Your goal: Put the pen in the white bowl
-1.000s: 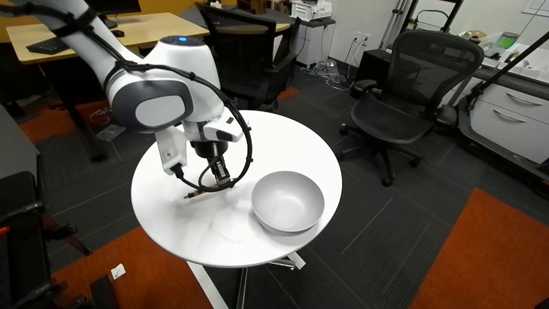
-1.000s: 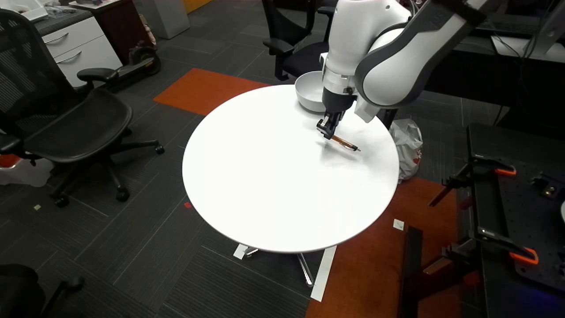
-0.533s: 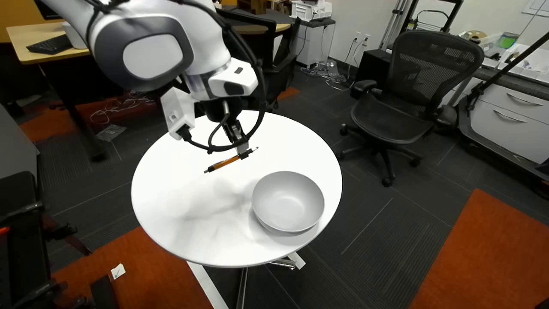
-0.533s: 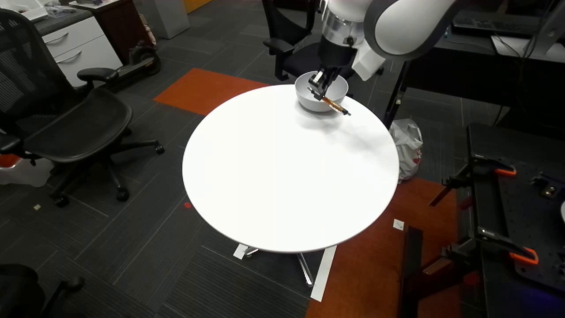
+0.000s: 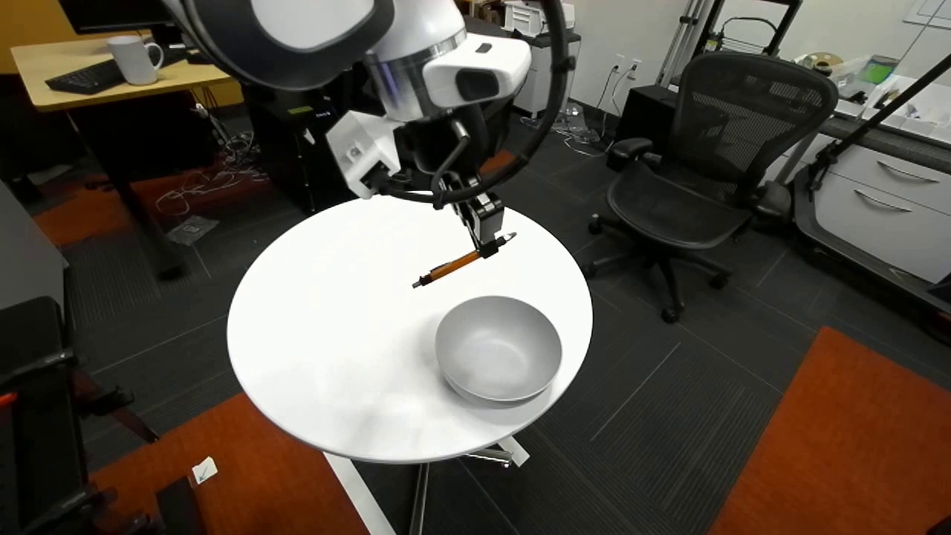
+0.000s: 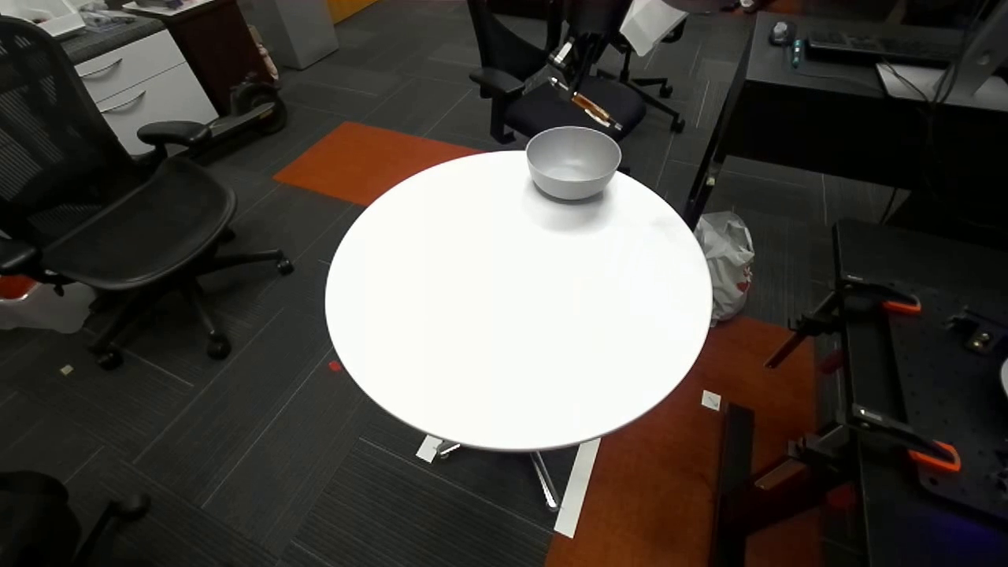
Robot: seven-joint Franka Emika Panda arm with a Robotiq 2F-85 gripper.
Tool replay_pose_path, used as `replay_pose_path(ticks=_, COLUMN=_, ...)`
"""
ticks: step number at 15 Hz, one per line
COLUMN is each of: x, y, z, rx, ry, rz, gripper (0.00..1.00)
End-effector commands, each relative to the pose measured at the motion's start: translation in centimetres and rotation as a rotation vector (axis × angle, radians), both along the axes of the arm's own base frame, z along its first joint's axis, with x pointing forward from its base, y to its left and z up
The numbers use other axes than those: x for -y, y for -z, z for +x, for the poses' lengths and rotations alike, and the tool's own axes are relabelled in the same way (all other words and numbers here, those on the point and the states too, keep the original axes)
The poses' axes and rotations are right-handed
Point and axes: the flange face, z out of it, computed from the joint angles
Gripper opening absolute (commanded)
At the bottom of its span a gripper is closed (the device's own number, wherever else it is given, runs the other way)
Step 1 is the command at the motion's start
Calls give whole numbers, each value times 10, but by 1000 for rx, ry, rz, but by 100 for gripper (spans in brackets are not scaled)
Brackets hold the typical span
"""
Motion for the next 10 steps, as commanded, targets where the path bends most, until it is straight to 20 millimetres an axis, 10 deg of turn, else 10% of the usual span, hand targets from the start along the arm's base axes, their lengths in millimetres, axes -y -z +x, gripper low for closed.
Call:
replay_pose_path(ticks=1, x=17, y=-1, z=27, rx=-82, ry=-37, rz=-11, gripper=3)
replay_pose_path(ticks=10, x=62, y=43, z=63, rx=-218, ry=-145, rz=10, gripper=3)
